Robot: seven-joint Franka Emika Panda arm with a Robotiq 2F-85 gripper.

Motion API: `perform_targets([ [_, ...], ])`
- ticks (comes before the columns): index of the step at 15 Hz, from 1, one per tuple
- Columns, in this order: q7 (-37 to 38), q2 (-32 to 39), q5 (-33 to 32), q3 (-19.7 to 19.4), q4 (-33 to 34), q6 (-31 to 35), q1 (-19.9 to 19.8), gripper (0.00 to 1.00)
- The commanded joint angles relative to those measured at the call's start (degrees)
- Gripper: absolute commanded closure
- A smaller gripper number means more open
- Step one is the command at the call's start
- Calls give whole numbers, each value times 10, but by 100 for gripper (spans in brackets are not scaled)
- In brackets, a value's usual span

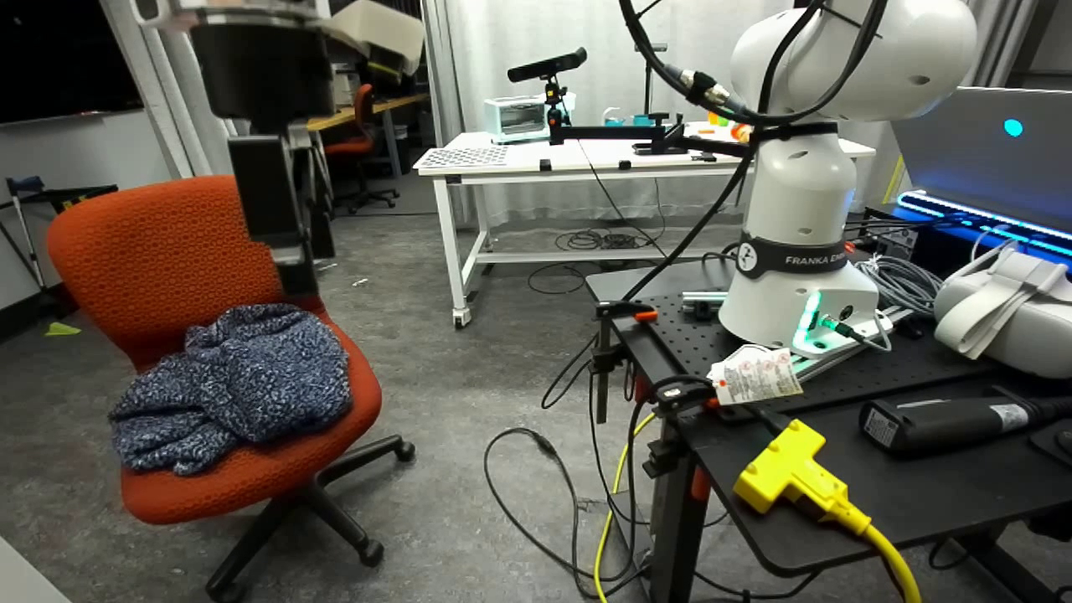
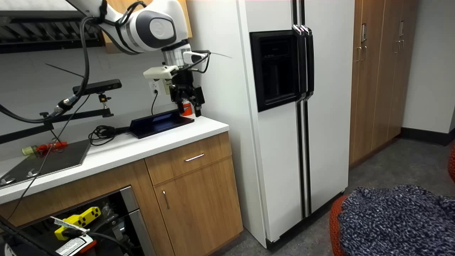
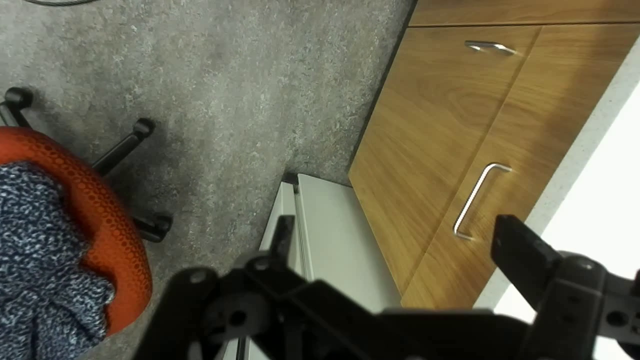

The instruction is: Open the top drawer of the bottom cabinet.

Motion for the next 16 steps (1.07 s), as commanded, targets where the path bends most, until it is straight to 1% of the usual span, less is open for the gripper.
perform_targets([
  [1,-30,64,45,4,34,30,9,0],
  [3,-38,90,65,12,50,35,12,0],
  [4,-38,95,65,15,56,29,13,0],
  [5,-21,73,46,8,29,30,11,0],
  [7,-22,89,49,13,42,30,12,0],
  [10,-22,93,49,13,48,30,13,0],
  [13,-22,93,49,13,49,30,13,0],
  [16,-34,105,65,16,38,49,10,0],
])
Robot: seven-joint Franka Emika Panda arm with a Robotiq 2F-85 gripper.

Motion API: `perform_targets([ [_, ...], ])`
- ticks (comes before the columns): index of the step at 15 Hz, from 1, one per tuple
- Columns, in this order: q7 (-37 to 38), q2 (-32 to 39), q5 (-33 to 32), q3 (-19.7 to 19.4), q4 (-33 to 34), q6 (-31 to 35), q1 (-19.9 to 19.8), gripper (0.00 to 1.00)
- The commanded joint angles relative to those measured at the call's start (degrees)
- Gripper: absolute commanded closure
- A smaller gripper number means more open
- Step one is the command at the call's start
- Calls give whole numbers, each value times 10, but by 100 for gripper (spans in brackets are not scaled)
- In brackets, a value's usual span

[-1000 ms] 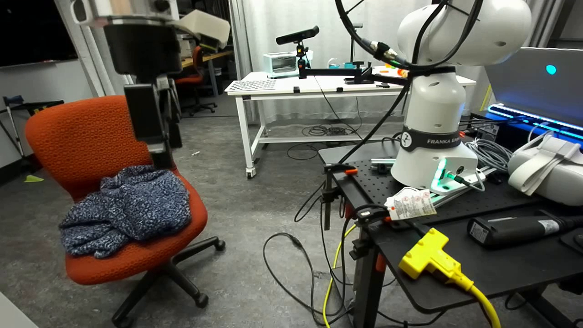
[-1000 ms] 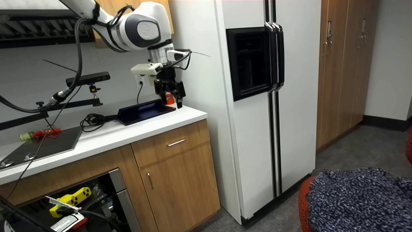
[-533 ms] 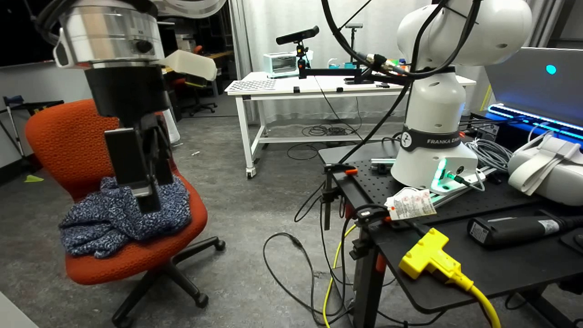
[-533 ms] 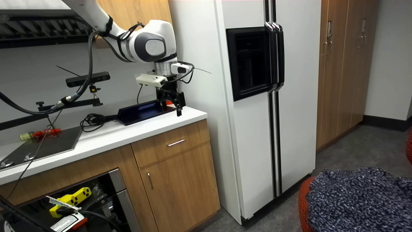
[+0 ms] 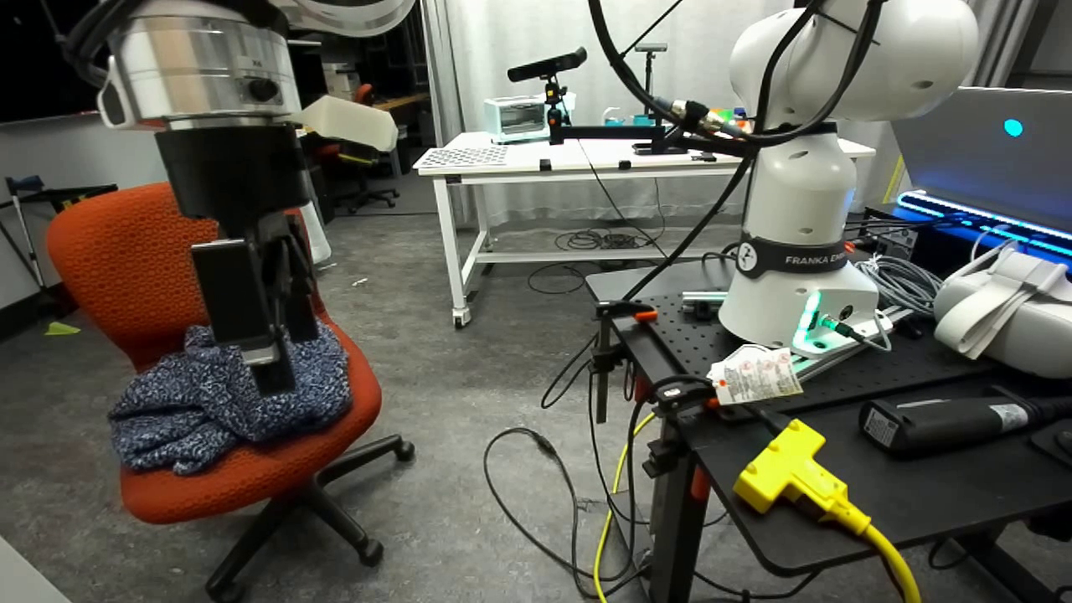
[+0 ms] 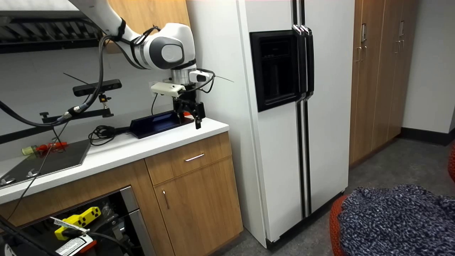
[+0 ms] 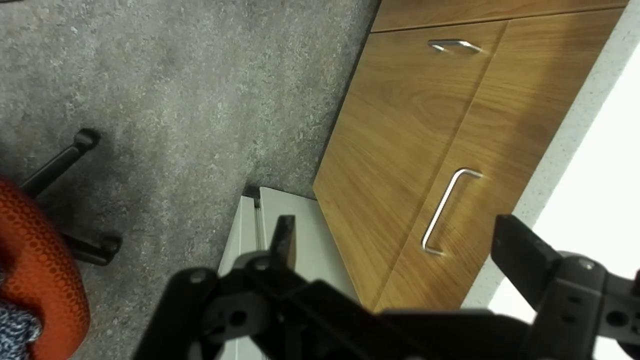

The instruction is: Open the top drawer of the bottom cabinet.

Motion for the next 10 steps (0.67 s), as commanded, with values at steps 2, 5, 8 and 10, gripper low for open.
perform_targets([
  [2,-26,25,37,4,-12,37,-4,0],
  [5,-49,55,68,8,-12,69,-12,0],
  [8,-73,87,92,15,-6,84,-22,0],
  [10,-49,78,69,5,-13,74,-13,0],
])
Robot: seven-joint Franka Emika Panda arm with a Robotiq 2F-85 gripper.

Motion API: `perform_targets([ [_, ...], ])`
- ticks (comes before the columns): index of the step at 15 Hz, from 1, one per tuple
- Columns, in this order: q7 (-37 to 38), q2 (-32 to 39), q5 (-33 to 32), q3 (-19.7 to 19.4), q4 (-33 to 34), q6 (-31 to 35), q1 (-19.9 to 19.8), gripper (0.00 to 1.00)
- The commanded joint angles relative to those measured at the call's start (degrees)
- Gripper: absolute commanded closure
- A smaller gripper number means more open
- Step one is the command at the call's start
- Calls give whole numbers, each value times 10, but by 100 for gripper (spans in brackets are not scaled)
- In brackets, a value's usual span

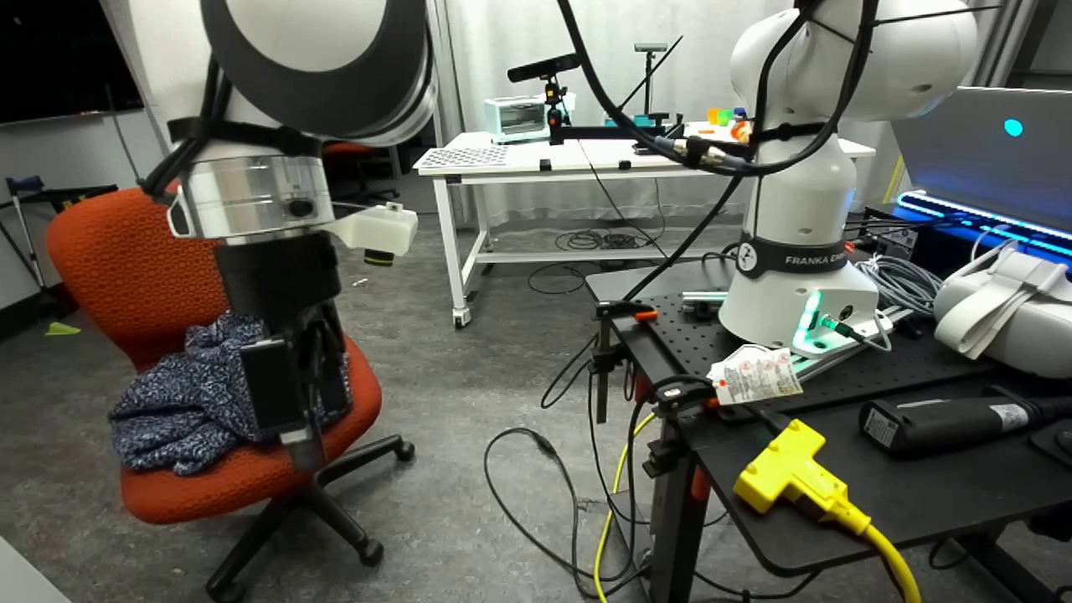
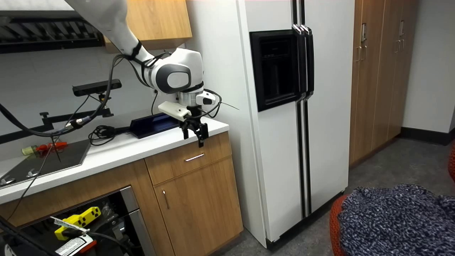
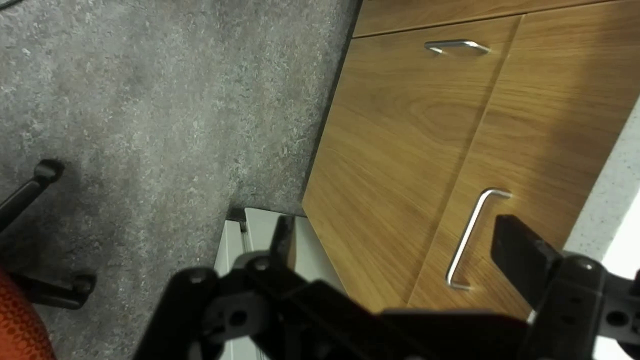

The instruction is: Open the top drawer of the bottom cabinet.

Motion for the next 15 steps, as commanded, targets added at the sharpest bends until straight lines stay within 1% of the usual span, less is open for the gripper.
perform_targets([
  [1,0,6,-2,4,2,1,-5,0],
  [4,0,8,-2,5,4,1,-5,0],
  [7,-1,29,-9,8,19,12,1,0],
  [15,-33,128,19,35,115,17,-20,0],
])
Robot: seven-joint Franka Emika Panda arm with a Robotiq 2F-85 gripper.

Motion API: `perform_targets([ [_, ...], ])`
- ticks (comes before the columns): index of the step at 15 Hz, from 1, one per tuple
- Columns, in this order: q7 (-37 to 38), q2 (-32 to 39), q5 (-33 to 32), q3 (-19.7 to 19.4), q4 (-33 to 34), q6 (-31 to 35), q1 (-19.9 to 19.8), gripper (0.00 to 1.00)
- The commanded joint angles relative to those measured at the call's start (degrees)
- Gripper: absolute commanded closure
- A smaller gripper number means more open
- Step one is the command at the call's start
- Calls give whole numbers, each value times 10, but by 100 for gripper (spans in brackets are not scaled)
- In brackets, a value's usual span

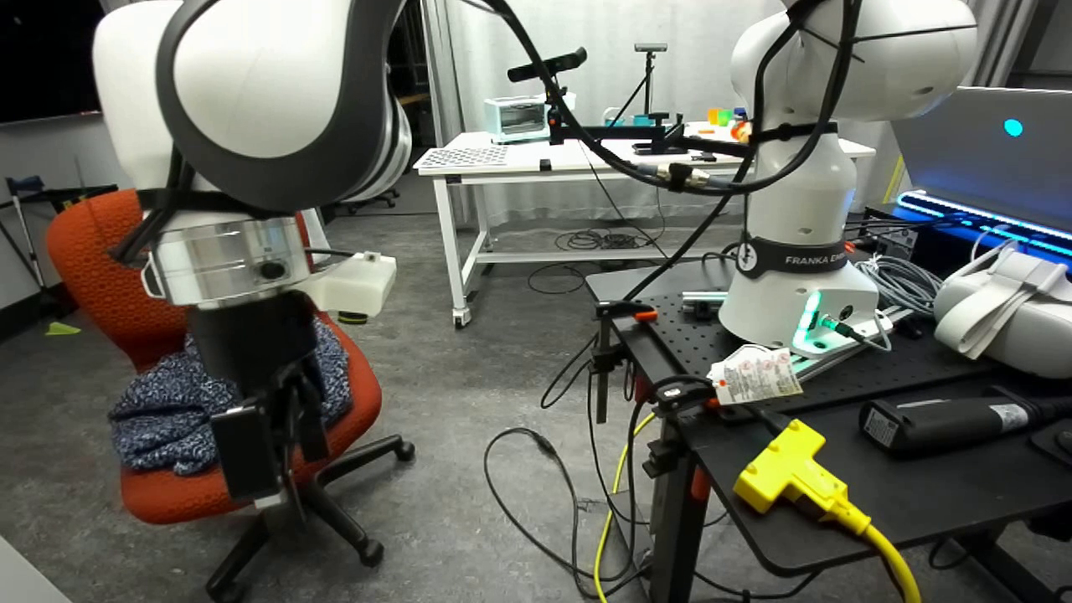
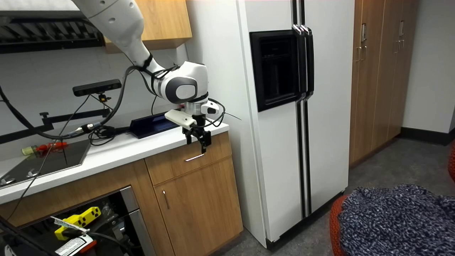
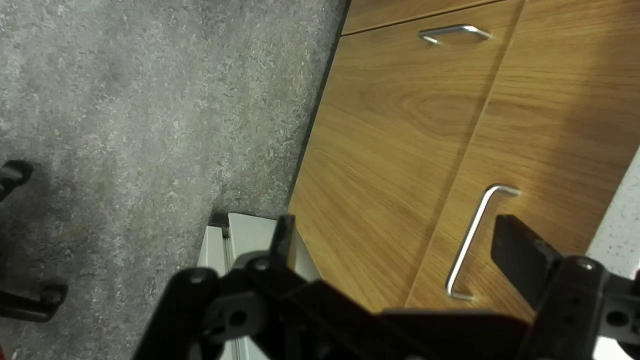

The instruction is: Open the top drawer of the bottom cabinet.

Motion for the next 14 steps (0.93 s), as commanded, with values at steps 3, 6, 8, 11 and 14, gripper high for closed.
perform_targets([
  [3,-66,91,37,46,97,4,-40,0],
  [6,-111,141,63,79,151,-11,-65,0],
  [8,-124,171,73,94,185,-26,-75,0],
  [11,-102,155,55,81,159,-5,-63,0],
  [14,-103,166,55,84,170,-5,-65,0],
])
